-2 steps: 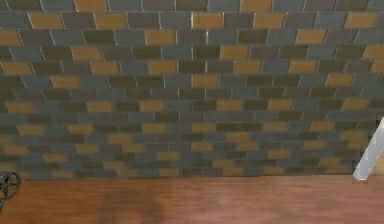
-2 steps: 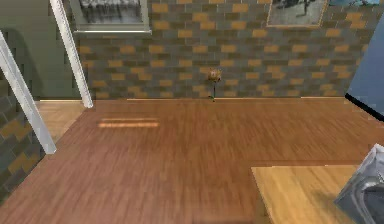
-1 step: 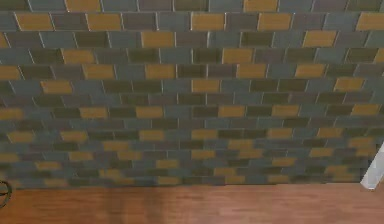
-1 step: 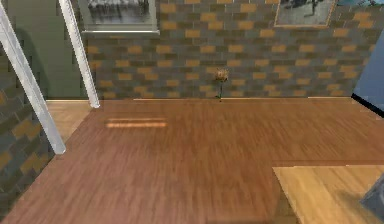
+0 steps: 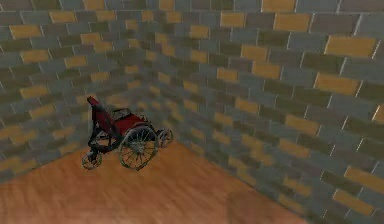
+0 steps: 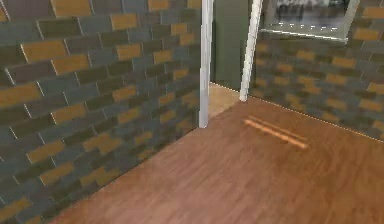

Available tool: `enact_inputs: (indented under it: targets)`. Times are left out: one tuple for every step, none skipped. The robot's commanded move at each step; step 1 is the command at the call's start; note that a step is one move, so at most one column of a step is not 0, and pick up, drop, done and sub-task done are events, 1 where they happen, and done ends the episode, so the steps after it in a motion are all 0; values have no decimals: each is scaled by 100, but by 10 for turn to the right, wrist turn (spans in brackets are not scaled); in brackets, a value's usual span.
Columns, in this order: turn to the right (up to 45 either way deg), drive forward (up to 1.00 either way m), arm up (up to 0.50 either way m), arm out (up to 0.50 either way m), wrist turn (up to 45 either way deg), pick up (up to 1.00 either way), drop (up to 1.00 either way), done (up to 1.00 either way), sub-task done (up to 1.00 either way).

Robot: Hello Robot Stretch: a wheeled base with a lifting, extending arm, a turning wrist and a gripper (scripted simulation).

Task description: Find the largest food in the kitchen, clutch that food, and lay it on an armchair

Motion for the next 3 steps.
enact_inputs:
  targets:
    - [-420,0,0,0,0,0,0,0,0]
    - [0,90,0,0,0,0,0,0,0]
    - [-450,0,0,0,0,0,0,0,0]
